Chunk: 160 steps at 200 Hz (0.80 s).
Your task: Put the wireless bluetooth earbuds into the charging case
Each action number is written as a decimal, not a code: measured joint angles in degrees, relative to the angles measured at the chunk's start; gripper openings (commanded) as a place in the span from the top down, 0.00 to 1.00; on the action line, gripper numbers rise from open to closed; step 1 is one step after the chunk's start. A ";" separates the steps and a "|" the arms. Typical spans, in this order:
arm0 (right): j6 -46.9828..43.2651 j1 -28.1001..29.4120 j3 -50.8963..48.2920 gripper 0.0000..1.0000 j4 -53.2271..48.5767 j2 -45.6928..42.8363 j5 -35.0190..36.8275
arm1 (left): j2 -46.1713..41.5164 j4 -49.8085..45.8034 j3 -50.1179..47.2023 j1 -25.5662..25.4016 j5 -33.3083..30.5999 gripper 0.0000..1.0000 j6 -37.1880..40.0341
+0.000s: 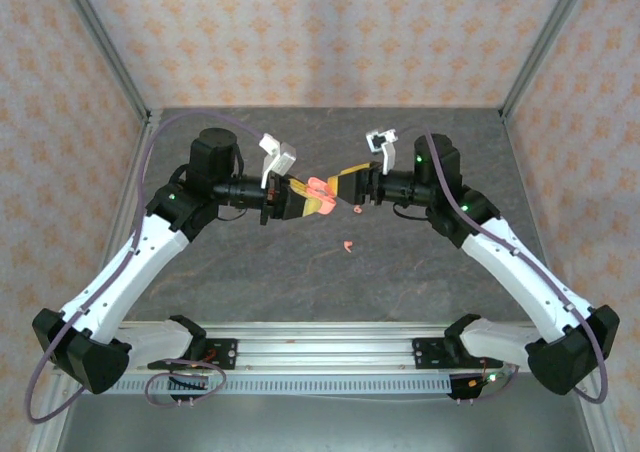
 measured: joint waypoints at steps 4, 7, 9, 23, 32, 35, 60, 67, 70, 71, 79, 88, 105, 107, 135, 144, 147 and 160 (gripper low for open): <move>0.07 -0.02 0.04 0.35 -0.09 0.00 0.07 | 0.00 -0.02 0.00 0.00 -0.09 1.00 0.02; 0.15 -0.04 0.11 0.35 -0.17 -0.02 0.09 | 0.00 -0.02 0.00 0.00 -0.17 1.00 0.07; 0.20 -0.02 0.15 0.35 -0.22 -0.04 0.11 | 0.00 -0.04 0.00 0.00 -0.17 1.00 0.13; 0.70 -0.04 0.37 0.35 -0.48 -0.17 0.39 | 0.00 -0.07 0.00 0.00 -0.44 1.00 0.28; 1.16 -0.09 0.37 0.34 -0.63 -0.42 0.85 | 0.00 -0.22 0.00 -0.02 -0.74 1.00 0.50; 1.29 -0.09 0.37 0.34 -0.72 -0.50 1.03 | 0.00 -0.26 0.00 -0.02 -0.79 1.00 0.59; 2.82 -0.50 0.28 0.31 -1.44 -1.62 3.72 | -0.02 -0.37 0.00 -0.02 -1.38 1.00 0.61; 3.39 -0.59 0.13 0.31 -1.75 -2.45 4.44 | -0.02 -0.37 0.00 0.00 -1.73 1.00 0.61; 3.56 -0.61 0.07 0.31 -1.88 -2.69 4.63 | -0.02 -0.35 -0.02 0.02 -1.81 1.00 0.61; 3.65 -0.63 0.07 0.31 -1.92 -2.82 4.76 | -0.02 -0.35 -0.02 0.04 -1.86 1.00 0.61; 3.98 -0.63 0.04 0.30 -2.43 -3.85 5.38 | -0.02 -0.26 -0.20 0.20 -2.43 1.00 0.57; 4.24 -0.63 0.04 0.31 -3.17 -4.96 6.34 | -0.07 0.00 -0.61 0.37 -3.08 1.00 0.50; 4.63 -0.61 0.04 0.35 -5.27 -6.69 8.87 | -0.09 0.20 -1.64 0.92 -4.72 1.00 0.35; 4.66 -0.61 0.04 0.35 -5.44 -6.73 9.03 | -0.09 0.22 -1.77 0.98 -4.85 1.00 0.35; 4.81 -0.61 0.04 0.41 -11.78 -6.54 15.96 | -0.26 0.70 -4.39 2.34 -8.41 1.00 -0.39; 4.81 -0.63 0.04 0.42 -13.81 -5.79 17.79 | -0.46 0.72 -5.25 2.64 -9.35 1.00 -0.74; 4.81 -0.61 0.04 0.42 -14.64 -5.38 18.29 | -0.57 0.72 -5.68 2.89 -9.81 1.00 -0.96; 5.31 -0.63 0.04 0.44 -16.98 -3.54 19.65 | -1.33 0.94 -7.15 3.28 -11.52 1.00 -1.20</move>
